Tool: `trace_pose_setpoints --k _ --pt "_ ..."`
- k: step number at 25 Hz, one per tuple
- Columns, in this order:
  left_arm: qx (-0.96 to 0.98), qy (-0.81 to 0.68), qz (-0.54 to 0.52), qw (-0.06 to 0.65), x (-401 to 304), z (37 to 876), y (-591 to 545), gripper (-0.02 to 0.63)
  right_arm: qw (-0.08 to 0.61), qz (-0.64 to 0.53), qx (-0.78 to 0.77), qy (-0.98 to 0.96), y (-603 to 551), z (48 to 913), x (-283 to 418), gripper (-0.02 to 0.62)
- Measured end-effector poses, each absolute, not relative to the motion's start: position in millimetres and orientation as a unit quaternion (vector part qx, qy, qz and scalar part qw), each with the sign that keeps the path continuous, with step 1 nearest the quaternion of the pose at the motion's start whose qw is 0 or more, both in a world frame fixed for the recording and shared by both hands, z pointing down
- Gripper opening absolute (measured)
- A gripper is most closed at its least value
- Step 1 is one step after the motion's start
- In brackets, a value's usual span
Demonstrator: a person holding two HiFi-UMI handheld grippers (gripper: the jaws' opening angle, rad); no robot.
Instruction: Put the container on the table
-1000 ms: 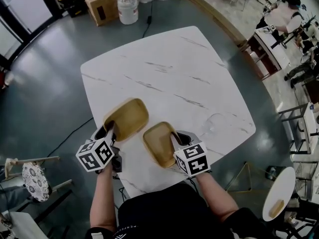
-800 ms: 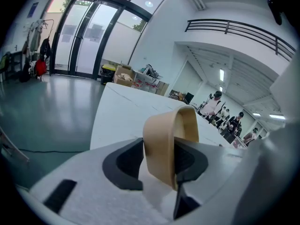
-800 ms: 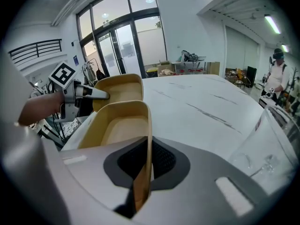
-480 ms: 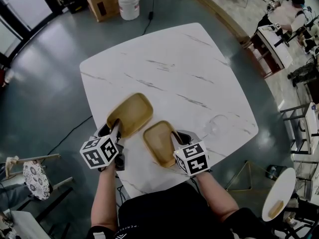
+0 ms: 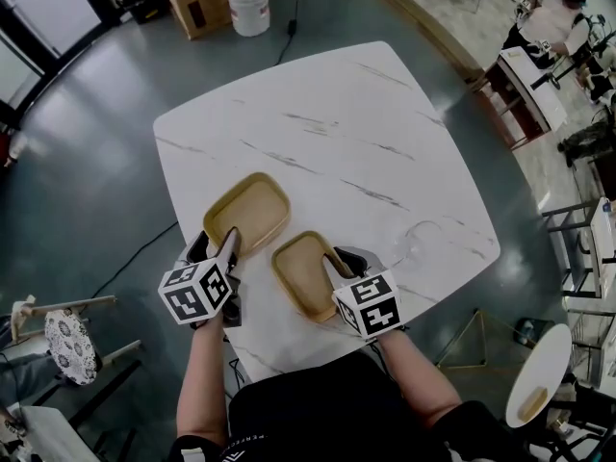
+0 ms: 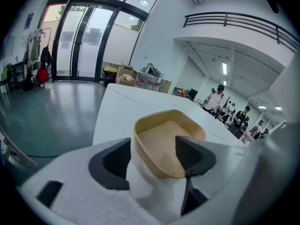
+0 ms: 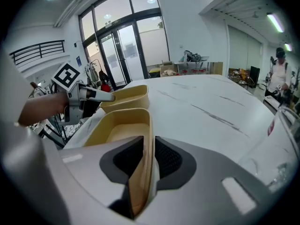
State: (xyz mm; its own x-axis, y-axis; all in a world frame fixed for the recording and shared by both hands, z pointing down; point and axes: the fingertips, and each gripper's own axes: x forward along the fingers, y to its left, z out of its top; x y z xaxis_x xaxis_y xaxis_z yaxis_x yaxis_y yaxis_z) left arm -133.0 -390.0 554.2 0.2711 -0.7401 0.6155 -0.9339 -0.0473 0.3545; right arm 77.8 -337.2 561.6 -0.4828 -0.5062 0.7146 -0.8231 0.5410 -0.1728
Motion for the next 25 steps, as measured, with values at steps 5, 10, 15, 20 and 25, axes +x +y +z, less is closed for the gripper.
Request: trace_pose_setpoints --k 5,10,15,20,25 --pt "0.709 -0.589 0.136 0.363 -133 554 -385 0.347 0.294 0.25 0.413 -0.825 -339 553 78 0.107" --pt "0.716 -0.588 0.128 0.355 -137 545 -379 0.343 0.287 0.241 0.422 -0.826 -336 546 80 0.114" --pt "0.728 -0.588 0.119 0.33 -145 526 -365 0.325 0.282 0.231 0.436 -0.823 -326 538 84 0.112" --pt "0.753 -0.572 0.124 0.302 -142 504 -349 0.268 0.274 0.223 0.457 -0.816 -312 528 92 0.107" --pt "0.785 -0.547 0.118 0.267 -129 485 -328 0.057 0.261 0.213 0.484 -0.808 -297 515 101 0.096"
